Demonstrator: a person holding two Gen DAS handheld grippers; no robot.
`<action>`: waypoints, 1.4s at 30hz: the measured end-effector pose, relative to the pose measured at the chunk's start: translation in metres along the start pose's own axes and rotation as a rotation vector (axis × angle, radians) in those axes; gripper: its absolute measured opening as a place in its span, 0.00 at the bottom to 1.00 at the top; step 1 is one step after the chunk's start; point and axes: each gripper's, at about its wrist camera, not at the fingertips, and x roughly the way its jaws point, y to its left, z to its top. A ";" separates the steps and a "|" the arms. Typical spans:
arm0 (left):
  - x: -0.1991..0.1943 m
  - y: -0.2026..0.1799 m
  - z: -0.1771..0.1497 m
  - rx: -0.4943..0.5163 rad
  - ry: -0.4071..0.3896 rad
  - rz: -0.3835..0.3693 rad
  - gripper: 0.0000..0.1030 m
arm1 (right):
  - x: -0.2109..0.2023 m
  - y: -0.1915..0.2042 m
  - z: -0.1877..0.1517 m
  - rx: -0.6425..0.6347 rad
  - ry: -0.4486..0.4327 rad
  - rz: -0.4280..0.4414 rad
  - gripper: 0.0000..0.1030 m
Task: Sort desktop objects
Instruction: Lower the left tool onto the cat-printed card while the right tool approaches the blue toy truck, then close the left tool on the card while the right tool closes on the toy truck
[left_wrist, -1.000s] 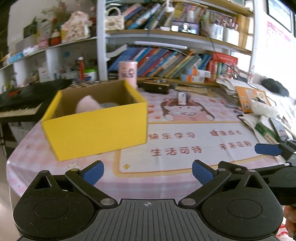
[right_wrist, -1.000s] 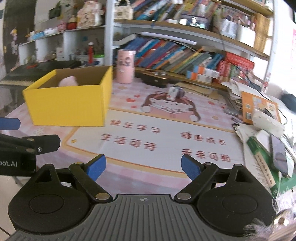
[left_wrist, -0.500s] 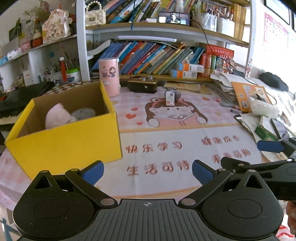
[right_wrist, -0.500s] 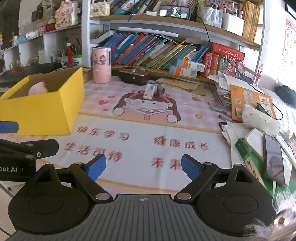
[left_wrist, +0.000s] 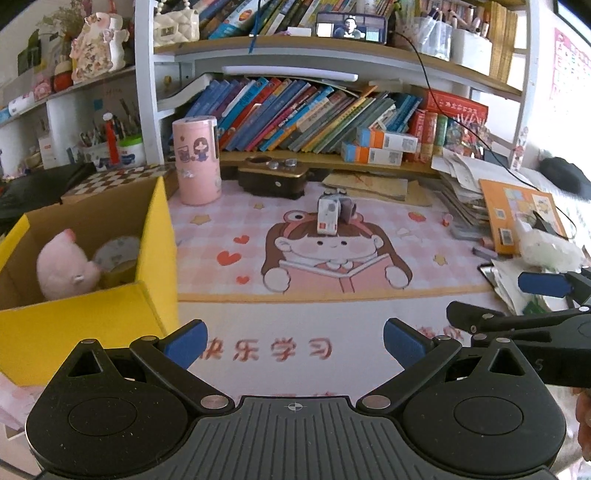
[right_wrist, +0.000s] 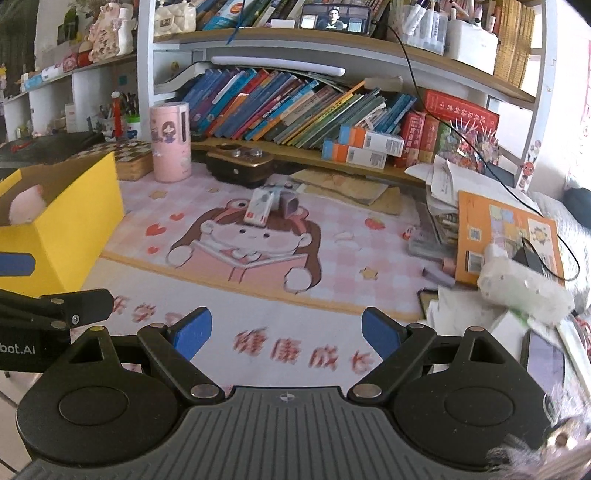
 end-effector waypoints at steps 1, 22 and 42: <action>0.004 -0.003 0.003 -0.005 -0.001 0.007 1.00 | 0.003 -0.005 0.003 0.003 -0.007 0.002 0.85; 0.130 -0.036 0.070 0.045 -0.048 0.067 0.99 | 0.114 -0.069 0.085 0.064 -0.083 0.039 0.85; 0.270 -0.061 0.091 0.079 -0.012 0.055 0.36 | 0.155 -0.091 0.093 0.101 -0.058 0.053 0.85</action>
